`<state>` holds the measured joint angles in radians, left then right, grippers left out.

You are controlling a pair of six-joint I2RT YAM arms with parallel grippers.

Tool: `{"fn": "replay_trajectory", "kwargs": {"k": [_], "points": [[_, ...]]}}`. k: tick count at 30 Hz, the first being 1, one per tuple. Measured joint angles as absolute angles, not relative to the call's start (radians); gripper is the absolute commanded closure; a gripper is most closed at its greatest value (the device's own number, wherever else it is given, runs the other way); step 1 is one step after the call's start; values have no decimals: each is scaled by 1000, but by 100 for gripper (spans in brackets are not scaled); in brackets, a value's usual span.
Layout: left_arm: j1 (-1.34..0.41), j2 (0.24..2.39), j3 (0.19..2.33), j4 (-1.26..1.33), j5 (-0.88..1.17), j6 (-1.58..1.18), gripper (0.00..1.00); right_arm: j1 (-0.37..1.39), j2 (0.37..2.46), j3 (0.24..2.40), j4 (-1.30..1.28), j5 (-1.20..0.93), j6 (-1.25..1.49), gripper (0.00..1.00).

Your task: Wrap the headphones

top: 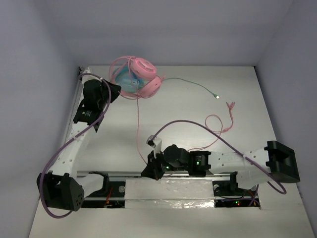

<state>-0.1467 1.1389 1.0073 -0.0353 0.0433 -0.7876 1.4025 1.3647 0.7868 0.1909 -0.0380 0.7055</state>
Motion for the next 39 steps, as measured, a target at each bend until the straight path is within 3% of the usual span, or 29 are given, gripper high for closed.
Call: {"fn": "replay_trajectory", "kwargs": {"k": [8,18,25,39], "points": [[-381,1064,889,-166,-284,-682,100,1415,1289,1005,-184,74,580,100],[-635,1085,817,-327,-454,-616,100,1404,1228,1147,-449,304,434,100],[-786,1211,818,-326,-417,-593,100,1347,1240,1180,-492,333,368,100],[-753,1244,912,-208,-224,-583,100,1317,1245,1186,-501,231,358,100]]}}
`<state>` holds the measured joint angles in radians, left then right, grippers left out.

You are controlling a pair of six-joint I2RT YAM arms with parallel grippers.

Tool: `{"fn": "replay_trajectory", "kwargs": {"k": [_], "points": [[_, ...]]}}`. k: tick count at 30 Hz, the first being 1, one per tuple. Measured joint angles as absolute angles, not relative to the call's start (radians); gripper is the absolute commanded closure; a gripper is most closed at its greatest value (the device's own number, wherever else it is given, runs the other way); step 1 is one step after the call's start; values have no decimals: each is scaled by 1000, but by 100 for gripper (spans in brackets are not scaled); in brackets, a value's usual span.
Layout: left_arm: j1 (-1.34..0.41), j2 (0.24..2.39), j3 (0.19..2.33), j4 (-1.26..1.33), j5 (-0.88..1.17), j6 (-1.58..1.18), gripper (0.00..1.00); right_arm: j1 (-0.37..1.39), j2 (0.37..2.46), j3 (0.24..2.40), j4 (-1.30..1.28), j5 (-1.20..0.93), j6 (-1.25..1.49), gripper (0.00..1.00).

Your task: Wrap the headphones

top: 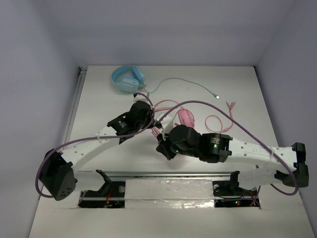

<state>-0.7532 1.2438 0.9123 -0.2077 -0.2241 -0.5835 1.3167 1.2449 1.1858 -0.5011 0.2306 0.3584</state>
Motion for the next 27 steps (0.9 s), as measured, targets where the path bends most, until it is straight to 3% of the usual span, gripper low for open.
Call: {"fn": "replay_trajectory", "kwargs": {"k": [12,27], "points": [[-568,1246,848,-94,37,-595,100,1317,1279,1181,-482,141,363,100],[-665,1175,774,-215,-80,-493,100,1232,1232,1221,-569,374,321,100]]}}
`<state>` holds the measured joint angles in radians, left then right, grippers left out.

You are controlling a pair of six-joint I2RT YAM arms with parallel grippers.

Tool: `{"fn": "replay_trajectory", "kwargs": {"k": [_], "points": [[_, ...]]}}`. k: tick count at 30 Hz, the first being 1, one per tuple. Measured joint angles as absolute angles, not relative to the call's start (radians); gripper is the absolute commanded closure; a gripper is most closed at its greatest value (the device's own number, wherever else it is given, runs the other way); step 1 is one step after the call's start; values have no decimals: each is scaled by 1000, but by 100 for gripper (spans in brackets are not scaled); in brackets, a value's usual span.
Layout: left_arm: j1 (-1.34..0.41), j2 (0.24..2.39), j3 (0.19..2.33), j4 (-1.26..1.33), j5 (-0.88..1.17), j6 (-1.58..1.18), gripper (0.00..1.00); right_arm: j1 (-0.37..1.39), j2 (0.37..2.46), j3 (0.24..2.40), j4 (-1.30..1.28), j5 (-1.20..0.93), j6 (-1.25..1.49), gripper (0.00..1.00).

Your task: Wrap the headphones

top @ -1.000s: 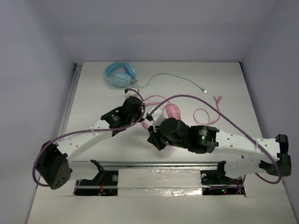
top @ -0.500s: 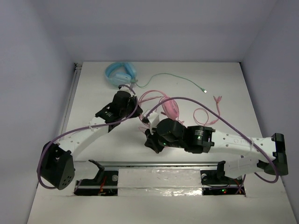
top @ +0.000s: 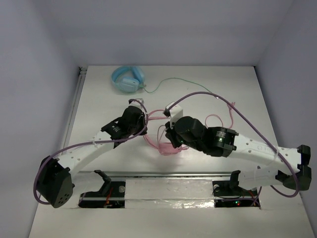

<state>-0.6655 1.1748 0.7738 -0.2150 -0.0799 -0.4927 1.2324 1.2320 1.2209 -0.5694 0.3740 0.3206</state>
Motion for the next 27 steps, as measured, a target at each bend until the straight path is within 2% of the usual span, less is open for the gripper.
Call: {"fn": "replay_trajectory", "kwargs": {"k": [8,19,26,27], "points": [[-665,1118,785,-286,-104,-445,100,1187,1190,1229,-631,409,309,100],[-665,1098,786,-295,143,-319,100,1088,1212,1227,-620,463,258,100],[-599,1068,786,-257,318,-307,100,1078,1189,1175,-561,546,270,95],[-591,1068,786,-250,341,-306,100,1072,1182,1166,-551,552,276,91]]}}
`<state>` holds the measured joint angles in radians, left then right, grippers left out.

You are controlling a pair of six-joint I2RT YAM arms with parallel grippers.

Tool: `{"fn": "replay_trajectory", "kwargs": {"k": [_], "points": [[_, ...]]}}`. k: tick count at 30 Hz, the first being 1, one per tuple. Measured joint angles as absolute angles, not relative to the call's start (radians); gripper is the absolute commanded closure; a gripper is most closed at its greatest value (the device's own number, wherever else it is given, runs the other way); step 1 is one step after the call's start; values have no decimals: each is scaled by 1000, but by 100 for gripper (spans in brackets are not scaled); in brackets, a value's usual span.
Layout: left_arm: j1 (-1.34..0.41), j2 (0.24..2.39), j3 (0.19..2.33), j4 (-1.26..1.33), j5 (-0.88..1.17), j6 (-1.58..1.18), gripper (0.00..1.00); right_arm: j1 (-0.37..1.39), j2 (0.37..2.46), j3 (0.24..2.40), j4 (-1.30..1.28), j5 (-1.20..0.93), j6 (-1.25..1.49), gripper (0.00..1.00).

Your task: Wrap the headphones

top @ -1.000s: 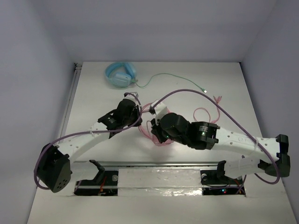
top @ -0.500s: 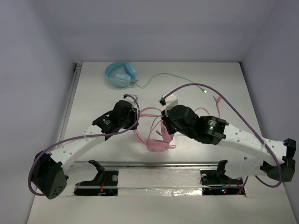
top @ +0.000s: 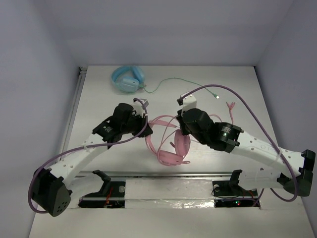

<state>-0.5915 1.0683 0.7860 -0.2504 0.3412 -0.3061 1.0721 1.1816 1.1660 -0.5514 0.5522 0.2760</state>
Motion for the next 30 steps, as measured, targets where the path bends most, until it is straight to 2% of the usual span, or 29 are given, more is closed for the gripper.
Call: {"fn": "replay_trajectory", "kwargs": {"k": [3,10,17,22,27,30], "points": [[-573,1068,786,-226,393,-304,100,1054,1159,1148,-538,589,286,83],[-548,1068,786,-177,467,-307,100,1028,1140,1121,-541,656,300,82],[-512,1061,786,-154,504,-331,100,1006,1090,1088,-497,617,316,83],[-453,1031,798,-149,541,-366,100,989,1021,983,-407,541,351,76],[-413,1018,839,-108,596,-416,100,939,944,864,-245,393,373,62],[-401,1017,871,-77,630,-456,100,904,929,773,-117,283,392,61]]}}
